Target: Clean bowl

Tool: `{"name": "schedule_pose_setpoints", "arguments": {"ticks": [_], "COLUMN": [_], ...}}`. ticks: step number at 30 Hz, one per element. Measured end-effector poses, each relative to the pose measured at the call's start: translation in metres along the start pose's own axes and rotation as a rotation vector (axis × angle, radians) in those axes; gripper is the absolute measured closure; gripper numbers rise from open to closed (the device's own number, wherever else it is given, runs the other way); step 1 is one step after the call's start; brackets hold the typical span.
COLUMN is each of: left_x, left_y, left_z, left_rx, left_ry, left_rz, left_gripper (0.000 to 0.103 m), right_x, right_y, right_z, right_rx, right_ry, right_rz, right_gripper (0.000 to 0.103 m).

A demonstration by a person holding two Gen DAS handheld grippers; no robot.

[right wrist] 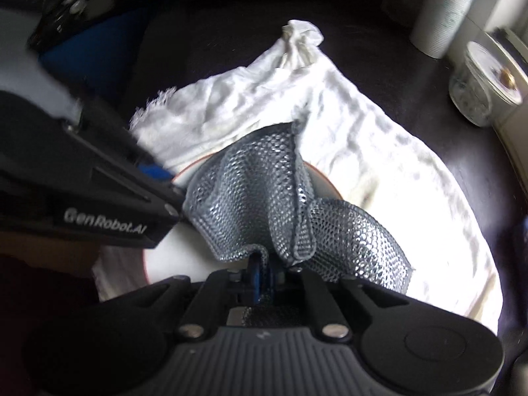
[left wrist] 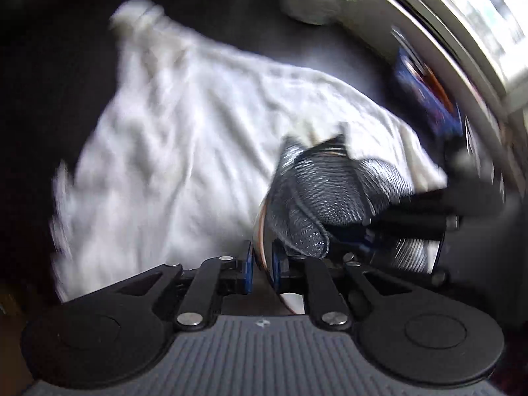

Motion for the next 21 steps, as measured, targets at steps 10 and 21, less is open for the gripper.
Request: {"name": "schedule_pose_setpoints", "arguments": {"ticks": [10,21], "left_x": [0.000,0.008], "left_y": [0.020,-0.038], "left_z": [0.020,-0.020], "left_rx": [0.315,-0.600], "left_ry": [0.006,0.047], "left_rz": [0.117,-0.134], "left_gripper": [0.090,0.088], "right_x": [0.006,0.010], "right_y": [0.020,-0.005], "right_z": [0.008,0.003], "right_rx": [0.007,0.247], "right_ry": [-0.021,-0.069], "right_rz": [-0.030,0.078], "right_gripper": [0.097,0.099]}}
Point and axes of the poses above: each gripper's, at about its wrist camera, not at the fingertips, and x roughly against the way its jaws point, y to its left, z to its underside, the point moved 10 cm from there along -x, roughly the way its jaws point, and after that the axes turned 10 degrees about z, right-handed, at the moved point
